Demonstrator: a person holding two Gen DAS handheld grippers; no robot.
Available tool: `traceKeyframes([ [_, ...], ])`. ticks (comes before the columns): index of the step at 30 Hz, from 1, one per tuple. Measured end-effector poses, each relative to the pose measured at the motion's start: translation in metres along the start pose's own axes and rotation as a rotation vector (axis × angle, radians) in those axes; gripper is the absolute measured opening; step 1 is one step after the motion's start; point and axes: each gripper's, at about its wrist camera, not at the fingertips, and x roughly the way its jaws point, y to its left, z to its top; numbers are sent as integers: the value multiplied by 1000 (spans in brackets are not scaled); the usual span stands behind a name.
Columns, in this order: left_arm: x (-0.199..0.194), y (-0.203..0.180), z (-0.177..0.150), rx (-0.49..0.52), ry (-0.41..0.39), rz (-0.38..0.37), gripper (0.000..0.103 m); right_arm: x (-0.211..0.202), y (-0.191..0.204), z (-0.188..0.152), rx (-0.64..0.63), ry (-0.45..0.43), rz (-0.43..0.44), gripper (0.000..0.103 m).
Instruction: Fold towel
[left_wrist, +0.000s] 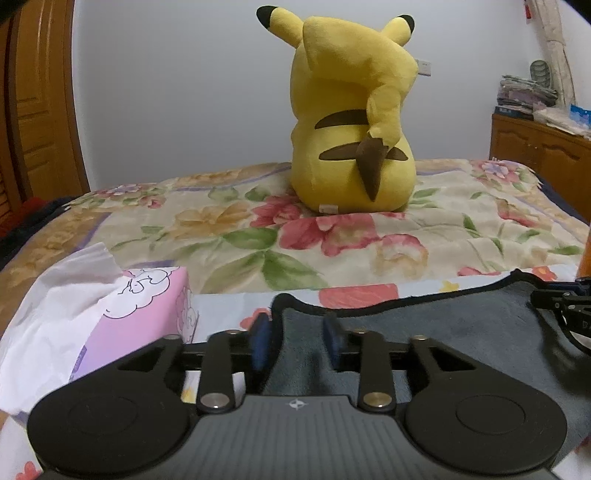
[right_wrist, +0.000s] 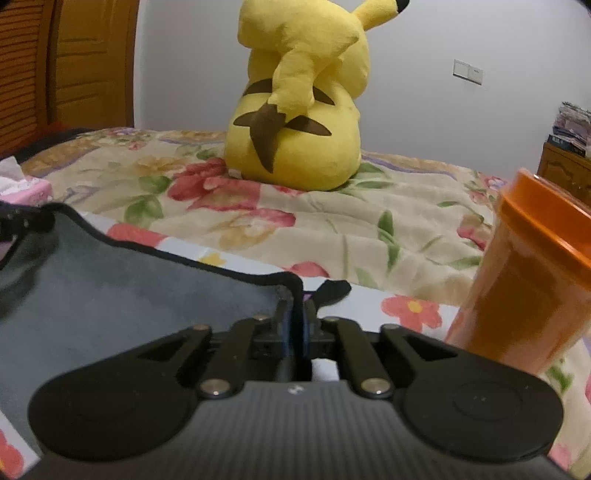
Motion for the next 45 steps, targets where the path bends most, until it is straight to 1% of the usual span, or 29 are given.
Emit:
traceKeyframes([
  [2, -5, 0, -1, -3, 9, -11, 44, -4, -1, -1, 0, 9, 2, 15],
  [3, -7, -1, -2, -5, 12, -20, 45, -8, 0, -1, -1, 10, -3, 18],
  [4, -11, -3, -2, -1, 15, -28, 47, -12, -1, -1, 1, 11, -4, 24],
  [5, -15, -5, -4, 10, 17, -35, 49, -16, -1, -1, 8, 10, -3, 37],
  [6, -20, -6, -5, 18, 18, -42, 49, -21, -1, -2, 17, 8, -2, 42],
  [12, -42, -15, -19, 40, 57, -63, 51, -45, 3, -7, 40, 24, 4, 42],
  [16, -56, -19, -29, 36, 81, -67, 56, -59, 5, -10, 76, 35, 0, 44],
  [18, -63, -20, -33, 36, 93, -70, 57, -69, 7, -11, 80, 34, -3, 47],
  [21, -74, -22, -37, 39, 109, -72, 59, -83, 8, -11, 97, 34, 3, 49],
  [23, -81, -23, -38, 49, 116, -69, 62, -93, 8, -11, 107, 29, 7, 50],
  [28, -101, -27, -37, 72, 117, -61, 66, -117, 13, -11, 80, 5, 25, 54],
  [32, -117, -29, -34, 60, 104, -64, 72, -132, 16, -9, 75, -5, 38, 56],
  [35, -128, -31, -32, 60, 104, -71, 73, -145, 18, -6, 73, -17, 42, 58],
  [40, -148, -35, -27, 61, 95, -85, 73, -164, 17, -4, 76, -26, 49, 58],
  [45, -172, -39, -19, 64, 70, -84, 78, -184, 18, -3, 79, -39, 45, 61],
])
